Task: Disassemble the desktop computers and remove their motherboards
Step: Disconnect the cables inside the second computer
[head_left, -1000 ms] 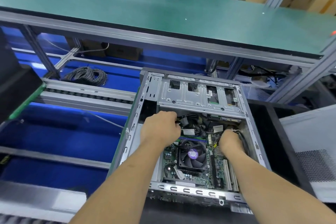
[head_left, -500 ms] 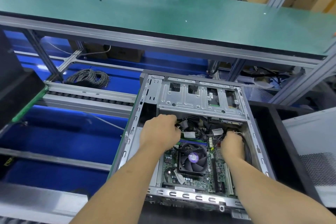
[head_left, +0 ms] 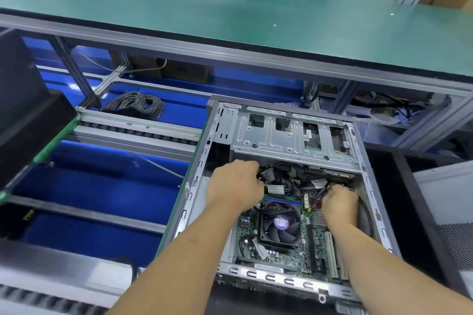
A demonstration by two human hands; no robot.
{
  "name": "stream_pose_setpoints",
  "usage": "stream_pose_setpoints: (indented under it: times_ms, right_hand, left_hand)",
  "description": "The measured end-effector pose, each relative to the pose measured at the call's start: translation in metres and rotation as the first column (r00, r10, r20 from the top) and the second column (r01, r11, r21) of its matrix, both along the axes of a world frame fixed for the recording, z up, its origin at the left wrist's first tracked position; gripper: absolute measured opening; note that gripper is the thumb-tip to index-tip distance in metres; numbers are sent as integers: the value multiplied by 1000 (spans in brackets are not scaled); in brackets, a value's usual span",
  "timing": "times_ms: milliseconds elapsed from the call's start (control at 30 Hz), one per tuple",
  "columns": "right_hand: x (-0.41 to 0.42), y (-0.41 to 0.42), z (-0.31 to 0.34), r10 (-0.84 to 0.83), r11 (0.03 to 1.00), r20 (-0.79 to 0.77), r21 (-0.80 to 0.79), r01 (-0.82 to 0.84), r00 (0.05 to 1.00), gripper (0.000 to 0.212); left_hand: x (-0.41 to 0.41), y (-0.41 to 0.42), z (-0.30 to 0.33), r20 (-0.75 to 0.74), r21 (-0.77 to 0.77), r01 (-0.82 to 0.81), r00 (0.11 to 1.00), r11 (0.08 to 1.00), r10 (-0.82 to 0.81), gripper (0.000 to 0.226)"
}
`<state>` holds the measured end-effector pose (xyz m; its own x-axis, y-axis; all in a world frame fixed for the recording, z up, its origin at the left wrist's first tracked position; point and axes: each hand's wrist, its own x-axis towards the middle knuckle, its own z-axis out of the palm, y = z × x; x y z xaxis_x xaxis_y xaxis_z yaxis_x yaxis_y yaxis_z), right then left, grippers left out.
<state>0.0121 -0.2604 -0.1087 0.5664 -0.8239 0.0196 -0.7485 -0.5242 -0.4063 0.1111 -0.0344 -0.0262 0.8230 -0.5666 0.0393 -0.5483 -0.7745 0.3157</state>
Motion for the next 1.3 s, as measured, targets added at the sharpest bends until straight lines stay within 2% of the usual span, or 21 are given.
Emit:
stream_pose_setpoints:
  times_ms: [267,433,600,733,833,900,967,1033,1100,1167,1300]
  right_hand:
    - [0,-2,2,36,999,-50,-14,-37,998,26]
    - [2,9,15,123,992,-376,28,-121,918,10]
    - [-7,18,21,203,979,-441,96,-178,874,26]
    - [-19,24,20,296,954,-580,220,-204,759,28]
    - [-25,22,20,268,963,-627,152,-223,731,56]
    - [-29,21,19,247,960,-663,70,-270,707,67]
    - [-27,18,22,251,912,-730,-42,-408,635,55]
    - [-21,16,27,264,811,-811,-107,-575,523,41]
    - [-15,13,27,265,708,-866,-124,-695,425,38]
    - [-10,10,25,262,642,-892,-123,-757,367,37]
    - [4,4,23,236,602,-919,-117,-790,316,37]
  left_hand:
    - [-1,1,1,-14,-1,-4,1000,1000,4,8]
    - [1,1,1,-6,9,-6,1000,1000,6,9]
    - [1,1,1,-4,5,-2,1000,1000,2,10]
    - [1,0,2,3,9,5,1000,1000,-5,10]
    - [0,0,3,-5,8,14,1000,1000,-14,10]
    - [0,0,4,-10,12,15,1000,1000,-15,10]
    - [-1,0,5,-9,10,16,1000,1000,-16,10]
    - [-1,1,5,-9,7,17,1000,1000,-17,10]
    - [-2,1,6,-10,6,14,1000,1000,-14,9]
    - [-1,1,5,-10,2,10,1000,1000,-10,10]
    - [-1,1,4,-7,1,8,1000,1000,-8,12]
